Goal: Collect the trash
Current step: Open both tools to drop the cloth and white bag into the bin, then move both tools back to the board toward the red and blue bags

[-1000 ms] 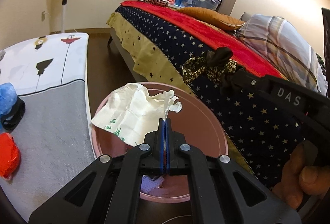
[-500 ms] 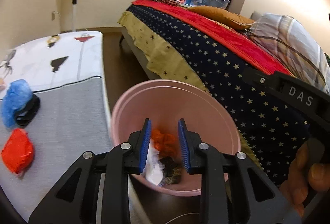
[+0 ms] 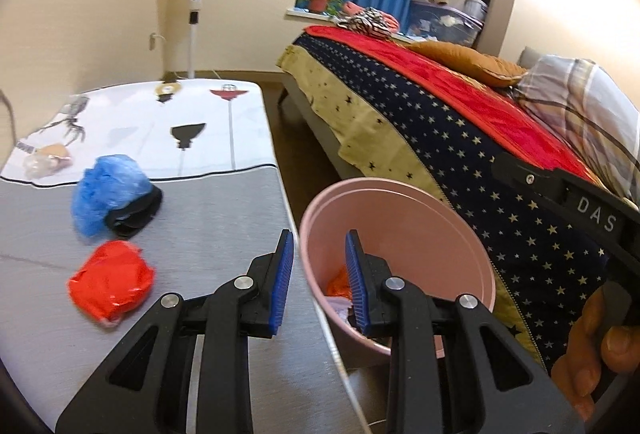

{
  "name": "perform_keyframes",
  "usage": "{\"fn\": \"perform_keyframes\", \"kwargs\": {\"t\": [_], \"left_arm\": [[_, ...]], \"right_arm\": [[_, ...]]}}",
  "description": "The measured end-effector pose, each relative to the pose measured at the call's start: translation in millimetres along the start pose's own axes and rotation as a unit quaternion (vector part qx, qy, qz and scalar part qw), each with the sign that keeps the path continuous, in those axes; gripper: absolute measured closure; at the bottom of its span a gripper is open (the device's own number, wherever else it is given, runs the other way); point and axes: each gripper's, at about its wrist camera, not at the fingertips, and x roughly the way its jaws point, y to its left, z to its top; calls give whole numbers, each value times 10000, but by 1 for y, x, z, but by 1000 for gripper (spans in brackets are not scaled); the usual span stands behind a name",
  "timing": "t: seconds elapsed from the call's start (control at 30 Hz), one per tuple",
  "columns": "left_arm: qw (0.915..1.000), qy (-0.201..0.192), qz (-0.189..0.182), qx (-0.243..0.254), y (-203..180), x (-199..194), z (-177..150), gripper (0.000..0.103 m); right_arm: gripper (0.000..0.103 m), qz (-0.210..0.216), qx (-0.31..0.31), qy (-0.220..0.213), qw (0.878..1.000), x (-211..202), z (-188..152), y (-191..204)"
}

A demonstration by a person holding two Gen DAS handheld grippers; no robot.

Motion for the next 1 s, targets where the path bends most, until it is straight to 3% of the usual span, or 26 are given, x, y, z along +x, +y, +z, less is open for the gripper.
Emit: {"fn": "perform_keyframes", "kwargs": {"t": [0.5,0.7,1.0], "left_arm": [[9959,-314,741,-422,56,-29,-4,76],[9878,-434,1183,-911,99,-42,-9,77],[9778,-511,1639,-1201,133,-51,-14,77]], "right_arm": [[61,950,-444,210,9943,8,-15,59],[61,1479,-649,468,9858,22,-30,96],[61,1931,-891,900,9730,49,-54,140]]}}
